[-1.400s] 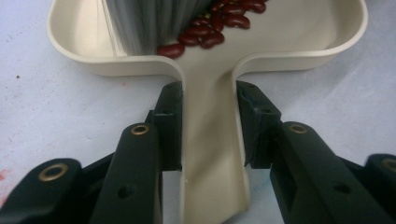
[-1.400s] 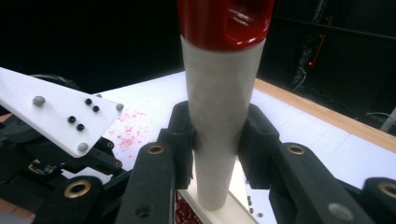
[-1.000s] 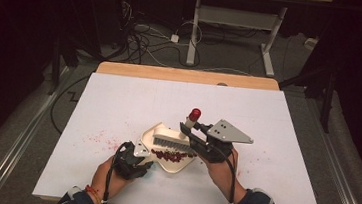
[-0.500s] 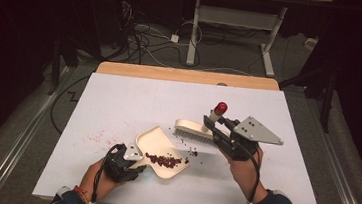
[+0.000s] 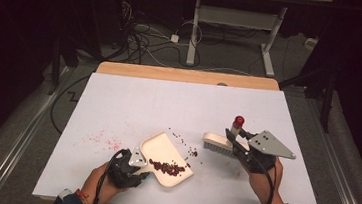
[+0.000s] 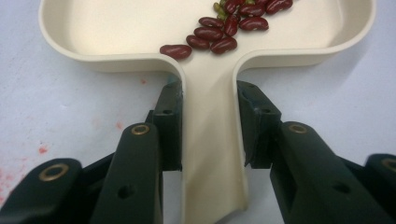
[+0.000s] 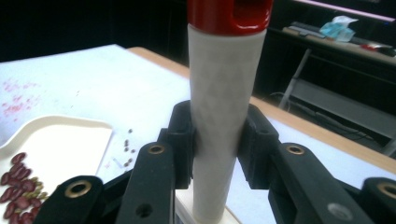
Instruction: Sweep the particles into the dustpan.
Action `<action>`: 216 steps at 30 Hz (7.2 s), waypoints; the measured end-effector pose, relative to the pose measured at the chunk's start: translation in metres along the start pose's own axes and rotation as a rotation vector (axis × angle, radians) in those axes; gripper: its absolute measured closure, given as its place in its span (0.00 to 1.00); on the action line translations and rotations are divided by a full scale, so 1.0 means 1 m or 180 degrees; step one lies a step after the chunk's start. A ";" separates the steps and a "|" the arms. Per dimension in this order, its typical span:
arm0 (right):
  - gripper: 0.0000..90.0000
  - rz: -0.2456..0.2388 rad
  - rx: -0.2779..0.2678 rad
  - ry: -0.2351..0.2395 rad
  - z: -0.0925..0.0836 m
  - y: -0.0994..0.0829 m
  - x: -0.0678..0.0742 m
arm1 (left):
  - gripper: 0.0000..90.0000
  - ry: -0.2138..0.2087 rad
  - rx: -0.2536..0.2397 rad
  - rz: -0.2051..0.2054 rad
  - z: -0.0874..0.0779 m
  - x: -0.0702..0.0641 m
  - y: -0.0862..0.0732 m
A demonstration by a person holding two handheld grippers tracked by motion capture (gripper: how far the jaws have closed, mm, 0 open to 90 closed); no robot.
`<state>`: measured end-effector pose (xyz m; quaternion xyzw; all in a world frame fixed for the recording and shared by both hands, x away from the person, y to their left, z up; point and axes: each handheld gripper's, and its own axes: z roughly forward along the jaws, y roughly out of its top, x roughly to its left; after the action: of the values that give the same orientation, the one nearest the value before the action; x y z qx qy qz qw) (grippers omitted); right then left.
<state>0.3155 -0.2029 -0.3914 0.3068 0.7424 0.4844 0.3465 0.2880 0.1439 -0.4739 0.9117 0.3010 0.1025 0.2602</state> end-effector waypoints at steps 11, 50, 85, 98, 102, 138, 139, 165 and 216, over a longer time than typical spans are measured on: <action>0.77 -0.0100 -0.0016 0.0432 0.002 0.007 0.043 | 0.70 -0.0014 -0.0004 -0.0035 0.002 0.000 0.000; 0.78 -0.0053 -0.0096 0.0736 -0.030 0.003 0.035 | 0.70 -0.0024 0.0022 -0.0028 0.003 0.003 0.000; 0.78 -0.0054 -0.0287 0.0799 0.004 0.020 0.058 | 0.70 -0.0117 -0.0024 -0.0277 0.001 0.015 -0.002; 0.78 0.0047 -0.0529 0.0054 0.077 0.032 0.027 | 0.70 -0.0074 -0.0011 -0.0401 0.002 0.031 -0.001; 0.78 0.0176 -0.0506 -0.0033 0.106 0.026 0.026 | 0.70 -0.0053 -0.0013 -0.0413 0.003 0.032 -0.002; 0.78 -0.0184 -0.0387 0.0499 0.022 0.025 0.043 | 0.70 -0.0074 0.0144 -0.0148 -0.005 0.017 -0.004; 0.78 -0.0197 -0.0354 0.0469 0.017 0.023 0.038 | 0.70 -0.0079 0.0139 -0.0151 -0.005 0.017 -0.004; 0.78 0.0086 -0.0257 0.0759 0.005 0.007 0.038 | 0.70 -0.0061 0.0201 -0.0089 -0.002 0.017 -0.002; 0.78 -0.0249 -0.0313 0.0258 0.006 0.001 0.051 | 0.70 0.0000 0.0209 -0.0197 -0.007 0.010 -0.002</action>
<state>0.2912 -0.1595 -0.4034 0.2403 0.7426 0.5184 0.3494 0.2926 0.1543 -0.4688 0.9100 0.3323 0.0844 0.2333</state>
